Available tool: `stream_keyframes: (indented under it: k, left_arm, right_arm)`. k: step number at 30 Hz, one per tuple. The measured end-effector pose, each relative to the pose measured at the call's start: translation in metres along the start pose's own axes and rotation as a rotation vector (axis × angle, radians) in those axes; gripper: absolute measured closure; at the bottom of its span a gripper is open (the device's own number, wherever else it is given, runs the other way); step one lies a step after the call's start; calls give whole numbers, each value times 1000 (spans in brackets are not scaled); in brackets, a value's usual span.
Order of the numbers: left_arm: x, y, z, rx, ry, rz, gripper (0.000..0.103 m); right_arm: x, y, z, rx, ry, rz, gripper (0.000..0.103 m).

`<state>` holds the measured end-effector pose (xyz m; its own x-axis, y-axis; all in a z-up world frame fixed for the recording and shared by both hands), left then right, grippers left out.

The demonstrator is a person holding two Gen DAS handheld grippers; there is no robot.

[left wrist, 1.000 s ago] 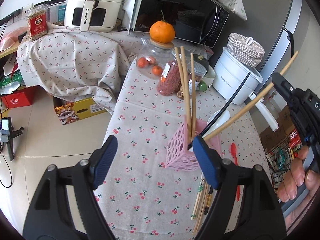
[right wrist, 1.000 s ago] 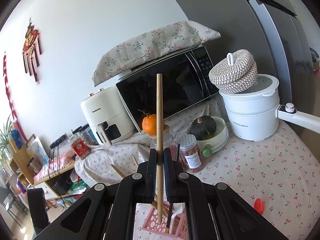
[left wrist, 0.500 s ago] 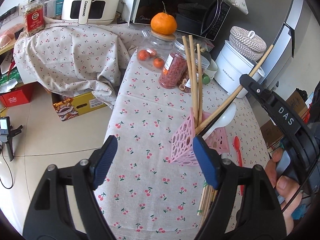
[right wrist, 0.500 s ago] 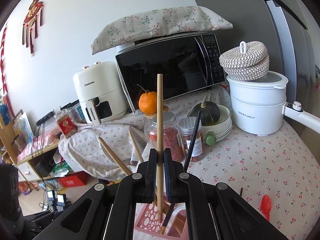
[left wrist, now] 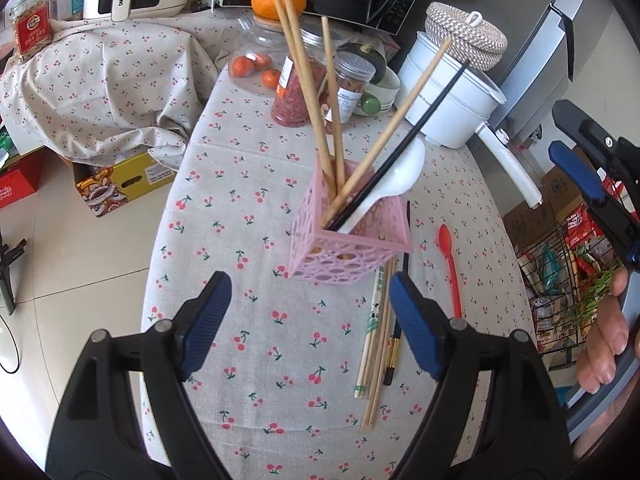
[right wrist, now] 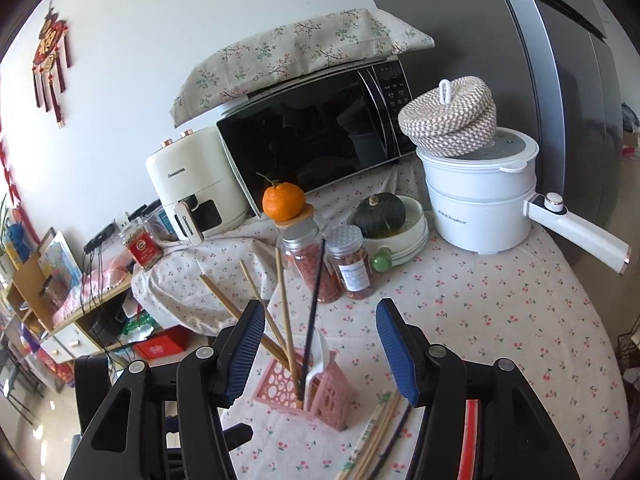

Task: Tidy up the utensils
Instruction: 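Reach the left tool to the other black chopstick and grasp it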

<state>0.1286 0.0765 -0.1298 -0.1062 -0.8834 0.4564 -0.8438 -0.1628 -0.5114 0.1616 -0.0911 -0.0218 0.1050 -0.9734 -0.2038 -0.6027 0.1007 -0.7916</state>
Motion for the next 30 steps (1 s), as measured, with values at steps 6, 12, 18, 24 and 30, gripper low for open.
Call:
stream_keyframes:
  k: [6, 12, 18, 24, 30]
  left_arm:
    - [29, 20, 18, -68, -23, 67, 21]
    - [51, 32, 29, -97, -54, 138, 21]
    - [68, 39, 40, -130, -72, 178, 21]
    - [88, 45, 54, -187, -114, 255, 19]
    - [120, 42, 62, -172, -72, 326, 18]
  right_arm:
    - [66, 31, 5, -187, 115, 20, 38]
    - [115, 71, 15, -379, 205, -17, 34]
    - [156, 117, 22, -581, 238, 27, 34]
    - [181, 115, 9, -567, 284, -1, 29]
    - [200, 117, 15, -573, 308, 10, 28]
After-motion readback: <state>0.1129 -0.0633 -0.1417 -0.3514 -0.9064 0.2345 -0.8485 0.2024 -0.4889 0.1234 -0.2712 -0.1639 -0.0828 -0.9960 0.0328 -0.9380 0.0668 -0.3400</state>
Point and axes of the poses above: each gripper's, at about its wrist camera, not at the fingertips, and z roughly the way its jaws point, x to its right, y to its underside, the point moved 8 cm from there along z, roughly the way its jaws point, and after that the axes turned 12 degrees about y, right-handed, at the moved point
